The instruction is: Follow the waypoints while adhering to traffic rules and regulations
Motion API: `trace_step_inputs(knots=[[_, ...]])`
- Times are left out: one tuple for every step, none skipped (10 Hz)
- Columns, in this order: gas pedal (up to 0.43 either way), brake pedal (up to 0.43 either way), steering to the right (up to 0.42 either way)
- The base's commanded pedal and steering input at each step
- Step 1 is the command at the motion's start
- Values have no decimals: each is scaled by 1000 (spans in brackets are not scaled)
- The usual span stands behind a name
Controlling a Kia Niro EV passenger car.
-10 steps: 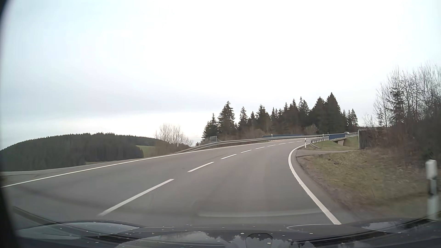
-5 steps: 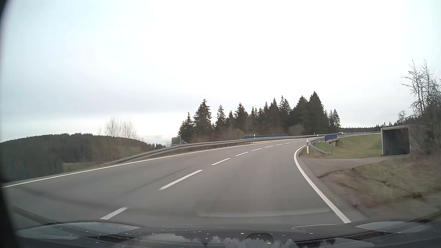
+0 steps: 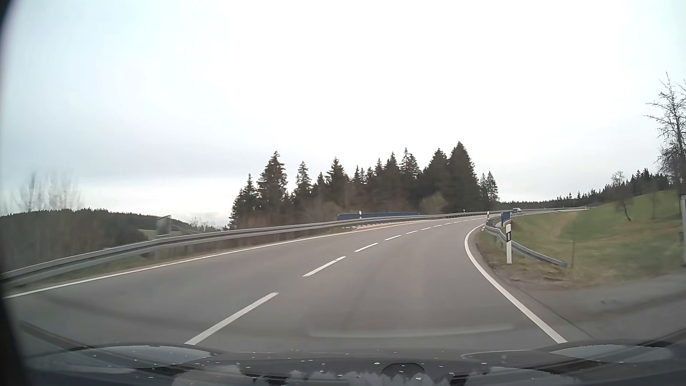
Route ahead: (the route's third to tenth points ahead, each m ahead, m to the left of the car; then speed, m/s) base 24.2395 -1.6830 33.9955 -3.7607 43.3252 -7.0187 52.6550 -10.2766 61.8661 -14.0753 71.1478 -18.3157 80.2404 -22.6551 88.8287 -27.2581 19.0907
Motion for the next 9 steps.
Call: trace_step_inputs(knots=[[280, 0, 56], [280, 0, 61], [280, 0, 64], [280, 0, 64], [280, 0, 64], [280, 0, 64], [287, 0, 62], [287, 0, 58], [287, 0, 55]])
